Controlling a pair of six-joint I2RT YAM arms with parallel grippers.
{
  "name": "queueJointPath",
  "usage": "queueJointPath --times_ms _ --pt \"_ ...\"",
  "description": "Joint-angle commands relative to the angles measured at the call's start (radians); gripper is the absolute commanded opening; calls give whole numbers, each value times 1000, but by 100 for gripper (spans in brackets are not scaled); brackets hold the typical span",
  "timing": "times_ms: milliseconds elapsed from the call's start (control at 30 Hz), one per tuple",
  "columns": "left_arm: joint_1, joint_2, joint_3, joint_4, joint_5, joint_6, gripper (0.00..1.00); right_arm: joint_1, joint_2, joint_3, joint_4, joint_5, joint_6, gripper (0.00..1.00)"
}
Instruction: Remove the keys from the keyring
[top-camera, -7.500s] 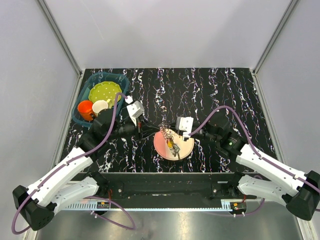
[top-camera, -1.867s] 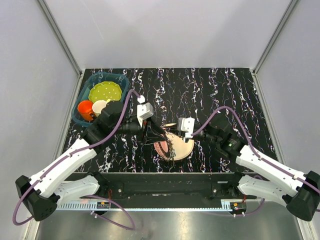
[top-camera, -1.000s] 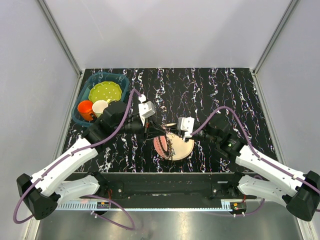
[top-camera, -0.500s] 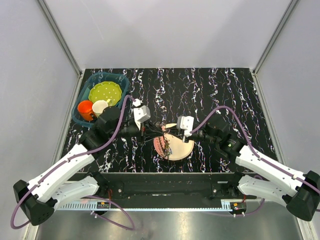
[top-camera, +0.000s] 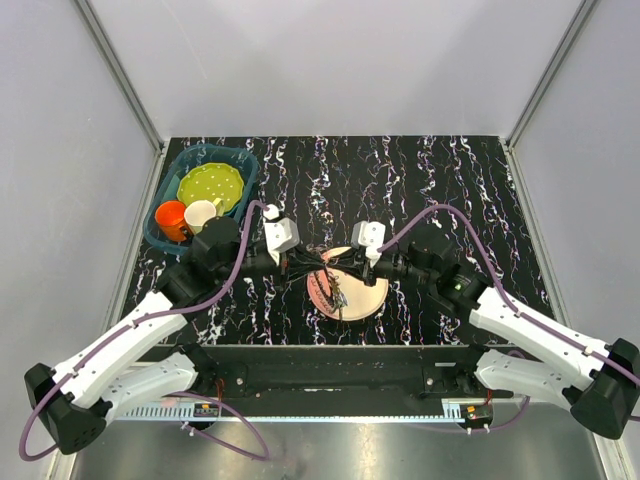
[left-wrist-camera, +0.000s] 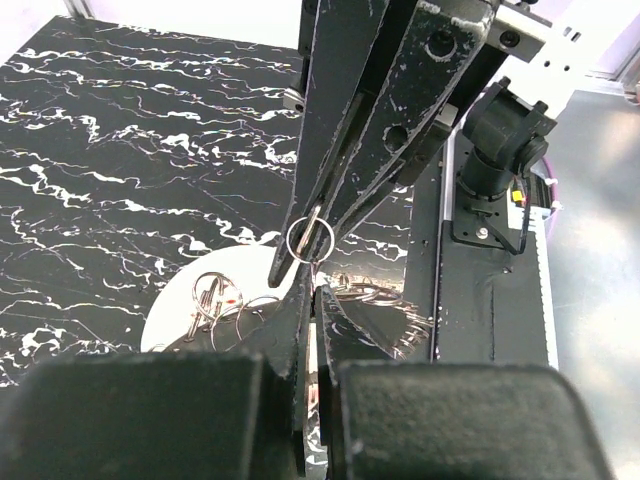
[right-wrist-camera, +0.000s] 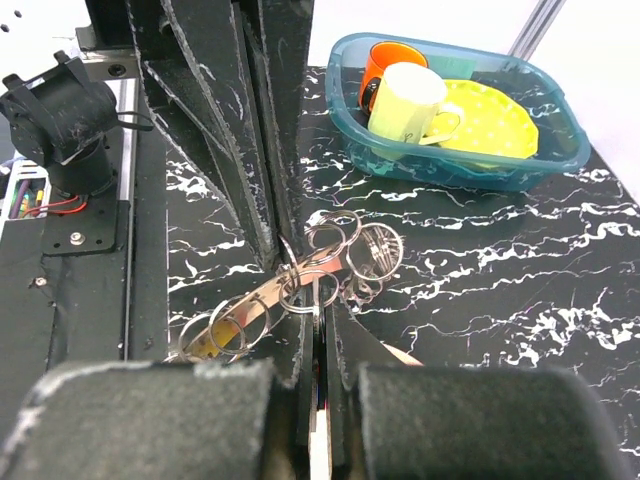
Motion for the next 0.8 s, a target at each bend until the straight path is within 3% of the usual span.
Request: queueJointPath --times_ms 0,300,567,767 --pt "-13 -2 -10 1 -86 60 0 -1 -5 73 53 -10 86 0" --pt "-47 46 11 -35 -155 96 0 -1 3 92 87 -57 220 0" --pt "-71 50 13 -20 -174 118 0 -1 42 164 -16 55 275 0" --pt "-85 63 14 -20 -191 138 0 -1 101 244 -124 56 370 0"
